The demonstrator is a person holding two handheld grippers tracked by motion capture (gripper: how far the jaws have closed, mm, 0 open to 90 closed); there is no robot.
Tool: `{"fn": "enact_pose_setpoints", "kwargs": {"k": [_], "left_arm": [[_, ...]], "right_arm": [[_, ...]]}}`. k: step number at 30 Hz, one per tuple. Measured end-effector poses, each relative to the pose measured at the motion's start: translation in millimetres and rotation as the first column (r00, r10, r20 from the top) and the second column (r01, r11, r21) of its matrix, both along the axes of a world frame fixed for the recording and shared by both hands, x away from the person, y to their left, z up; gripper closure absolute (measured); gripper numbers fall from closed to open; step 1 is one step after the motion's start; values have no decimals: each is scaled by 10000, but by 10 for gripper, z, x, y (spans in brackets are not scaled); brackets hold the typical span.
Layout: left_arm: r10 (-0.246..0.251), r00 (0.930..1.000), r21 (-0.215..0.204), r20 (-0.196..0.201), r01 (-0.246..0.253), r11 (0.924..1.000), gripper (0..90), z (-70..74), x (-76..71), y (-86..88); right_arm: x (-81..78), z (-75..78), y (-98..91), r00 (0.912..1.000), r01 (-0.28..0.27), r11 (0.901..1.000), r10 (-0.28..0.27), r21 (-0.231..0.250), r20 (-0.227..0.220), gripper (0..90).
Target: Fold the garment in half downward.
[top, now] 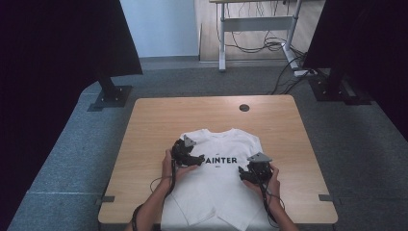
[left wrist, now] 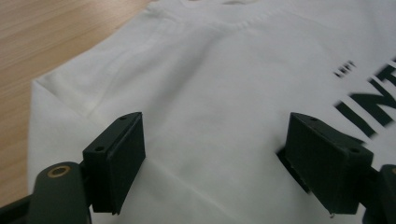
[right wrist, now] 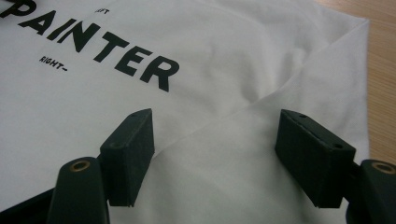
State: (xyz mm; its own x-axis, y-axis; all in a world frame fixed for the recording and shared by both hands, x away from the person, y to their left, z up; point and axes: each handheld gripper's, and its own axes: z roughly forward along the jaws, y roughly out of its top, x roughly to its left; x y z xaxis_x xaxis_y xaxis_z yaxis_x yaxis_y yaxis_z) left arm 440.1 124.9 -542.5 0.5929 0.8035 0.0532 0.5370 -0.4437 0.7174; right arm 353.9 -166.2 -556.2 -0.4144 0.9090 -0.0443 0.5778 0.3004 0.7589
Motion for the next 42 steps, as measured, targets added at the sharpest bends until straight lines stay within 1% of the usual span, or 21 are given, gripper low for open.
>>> {"fn": "enact_pose_setpoints", "kwargs": {"k": [1, 3, 4, 5, 7, 10, 12, 13, 14, 15, 16, 17, 19, 21, 27, 31, 33, 37, 39, 41, 42], "left_arm": [[126, 9999, -78, -94, -126, 9999, 198, 17, 101, 23], [225, 9997, -118, -87, -226, 9997, 201, 25, 151, 31], [350, 9992, -230, -203, -354, 9991, 202, 43, 254, 47], [350, 9992, -230, -203, -354, 9991, 204, 43, 254, 47], [350, 9988, -281, -329, -359, 9990, 207, 78, 382, 50], [197, 9995, -255, -239, -203, 9995, 218, 121, 454, 47], [207, 9997, -226, -150, -210, 9995, 217, 178, 578, 48], [207, 9997, -226, -150, -210, 9995, 218, 178, 578, 48], [319, 9993, -209, -176, -323, 9993, 218, 182, 665, 54], [319, 9993, -209, -176, -323, 9993, 218, 182, 665, 54], [521, 9982, -232, -280, -528, 9983, 220, 158, 752, 67], [521, 9982, -232, -280, -528, 9983, 222, 158, 752, 67], [726, 9964, -339, -433, -741, 9967, 229, 132, 867, 70], [633, 9968, -293, -482, -647, 9975, 234, 127, 927, 63], [642, 9959, -133, -644, -651, 9978, 243, 101, 1000, 91], [705, 9939, -22, -850, -709, 9975, 245, 18, 999, 103], [776, 9938, -213, -793, -795, 9966, 249, 6, 995, 117], [768, 9946, -84, -693, -776, 9970, 267, 6, 997, 121], [803, 9951, -204, -585, -816, 9965, 302, 0, 991, 129], [797, 9956, -298, -497, -812, 9962, 389, -4, 979, 129], [701, 9966, -370, -431, -717, 9967, 389, -5, 966, 127]], "right_arm": [[0, 0, 0, 10000, -2, 10000, 2, 3, 0, 279], [0, 0, 0, 10000, -1, 10000, 1, -1, 2, 279], [0, 0, 0, 10000, -3, 10000, 3, -2, 3, 279], [0, 0, 0, 10000, -3, 10000, 3, -2, 3, 279], [-1, 0, 1, 10000, -16, 10000, 16, -13, 15, 279], [-5, 0, 4, 10000, -37, 10000, 37, -51, 38, 280], [-3, 0, 2, 10000, -36, 10000, 36, -24, 25, 280], [-3, 0, 2, 10000, -34, 10000, 34, -21, 22, 280], [-3, 0, 2, 10000, -41, 10000, 41, -30, 26, 280], [-3, 0, 2, 10000, -41, 10000, 41, -30, 26, 280], [-4, 0, 2, 10000, -45, 10000, 45, -36, 32, 280], [-4, 0, 2, 10000, -45, 10000, 45, -36, 32, 280], [-5, 0, 1, 10000, -53, 10000, 53, -27, 29, 280], [-5, 0, 1, 10000, -50, 10000, 51, -24, 26, 280], [-7, 0, 1, 10000, -60, 10000, 60, -21, 30, 280], [-6, 0, 1, 10000, -65, 10000, 65, -34, 40, 279], [-7, 0, 1, 10000, -63, 10000, 63, -32, 38, 279], [-7, 0, 2, 10000, -62, 10000, 62, -37, 41, 279], [-7, 0, 2, 10000, -60, 10000, 60, -37, 39, 279], [-8, 0, 2, 10000, -60, 10000, 60, -38, 40, 279], [-8, 0, 2, 10000, -60, 10000, 60, -42, 42, 279]]}}
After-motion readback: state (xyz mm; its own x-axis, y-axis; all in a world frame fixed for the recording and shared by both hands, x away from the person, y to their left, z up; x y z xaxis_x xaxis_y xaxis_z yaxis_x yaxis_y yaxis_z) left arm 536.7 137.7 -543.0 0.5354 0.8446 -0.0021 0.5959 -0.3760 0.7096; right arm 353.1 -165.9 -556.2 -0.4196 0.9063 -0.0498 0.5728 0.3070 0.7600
